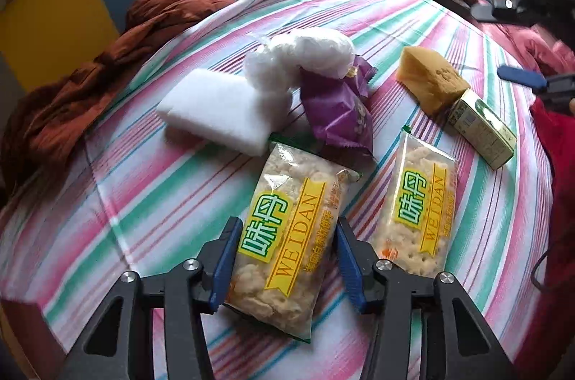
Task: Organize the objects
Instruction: 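Grasp the WEIDAN cracker pack with the left gripper while the right grasps the green box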
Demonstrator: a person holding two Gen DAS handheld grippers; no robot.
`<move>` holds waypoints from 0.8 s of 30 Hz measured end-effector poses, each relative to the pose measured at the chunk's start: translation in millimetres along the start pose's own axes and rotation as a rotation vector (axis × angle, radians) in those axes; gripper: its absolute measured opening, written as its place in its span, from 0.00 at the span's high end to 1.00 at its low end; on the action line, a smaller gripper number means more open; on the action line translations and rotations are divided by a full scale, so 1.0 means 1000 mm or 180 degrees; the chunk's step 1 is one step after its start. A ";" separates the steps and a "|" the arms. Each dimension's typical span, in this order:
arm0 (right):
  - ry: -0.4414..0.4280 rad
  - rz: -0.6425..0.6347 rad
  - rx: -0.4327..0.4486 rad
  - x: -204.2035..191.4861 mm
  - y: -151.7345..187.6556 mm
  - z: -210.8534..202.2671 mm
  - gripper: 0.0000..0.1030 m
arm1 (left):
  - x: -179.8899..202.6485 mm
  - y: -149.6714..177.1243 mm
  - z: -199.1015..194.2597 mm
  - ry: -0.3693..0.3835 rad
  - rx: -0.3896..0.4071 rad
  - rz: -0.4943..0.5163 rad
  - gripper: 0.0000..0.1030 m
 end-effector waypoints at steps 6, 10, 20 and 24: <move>0.0494 -0.0453 -0.0528 -0.003 0.027 0.029 0.25 | -0.003 0.024 -0.016 -0.0067 -0.0067 -0.0239 0.52; 0.0844 -0.0874 -0.0846 -0.006 0.048 0.047 0.25 | -0.003 0.037 -0.030 -0.0082 -0.0047 -0.0382 0.53; 0.1174 -0.1208 -0.0930 -0.003 0.057 0.052 0.25 | -0.001 0.058 -0.074 0.0042 0.0162 -0.0651 0.53; 0.1236 -0.1330 -0.0967 -0.005 0.062 0.052 0.25 | -0.011 0.059 -0.091 0.0027 0.0300 -0.0802 0.53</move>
Point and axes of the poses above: each gripper's, at about its wrist camera, not at the fingertips, and z roughly the way its jaws point, x to its right, y to its underside, the point moved 9 cm from there along z, roughly the way its jaws point, and after that the axes turned 3 degrees about -y, right-handed, at the moved point
